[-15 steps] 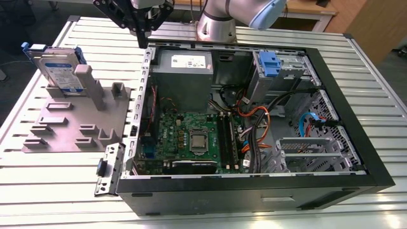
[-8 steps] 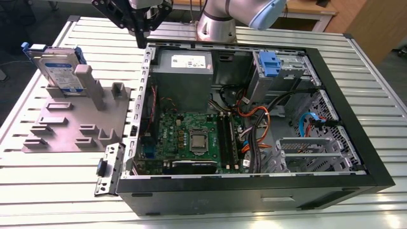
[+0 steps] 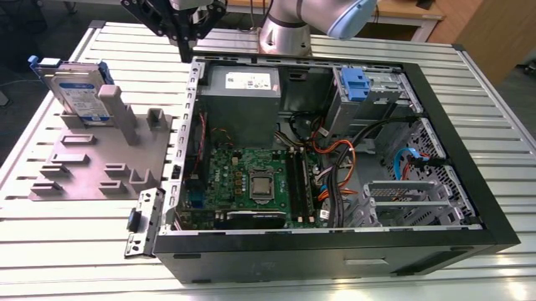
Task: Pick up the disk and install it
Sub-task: 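Reach for the disk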
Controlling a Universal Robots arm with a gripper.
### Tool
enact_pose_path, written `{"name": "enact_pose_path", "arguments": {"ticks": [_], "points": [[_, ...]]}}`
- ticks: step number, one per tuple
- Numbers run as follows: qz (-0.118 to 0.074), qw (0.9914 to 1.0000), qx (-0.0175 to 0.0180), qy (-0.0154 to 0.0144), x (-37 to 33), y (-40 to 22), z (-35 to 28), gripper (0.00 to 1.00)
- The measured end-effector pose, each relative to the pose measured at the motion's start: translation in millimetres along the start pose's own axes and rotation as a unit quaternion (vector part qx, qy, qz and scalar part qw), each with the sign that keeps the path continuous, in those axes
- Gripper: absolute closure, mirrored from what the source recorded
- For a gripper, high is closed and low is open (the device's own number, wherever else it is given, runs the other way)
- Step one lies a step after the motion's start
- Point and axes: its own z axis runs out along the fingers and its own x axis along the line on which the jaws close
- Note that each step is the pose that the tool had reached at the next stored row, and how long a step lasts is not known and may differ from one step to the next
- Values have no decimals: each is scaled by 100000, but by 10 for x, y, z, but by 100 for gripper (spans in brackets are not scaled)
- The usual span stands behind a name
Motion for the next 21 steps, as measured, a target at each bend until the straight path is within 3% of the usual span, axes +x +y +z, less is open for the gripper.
{"name": "enact_pose_path", "arguments": {"ticks": [9, 17, 21], "points": [[-4, 100000, 0, 0, 104, -5, 6, 89], [-3, 100000, 3, 2, 195, 77, 20, 89], [0, 100000, 6, 5, 267, 87, 29, 89]]}}
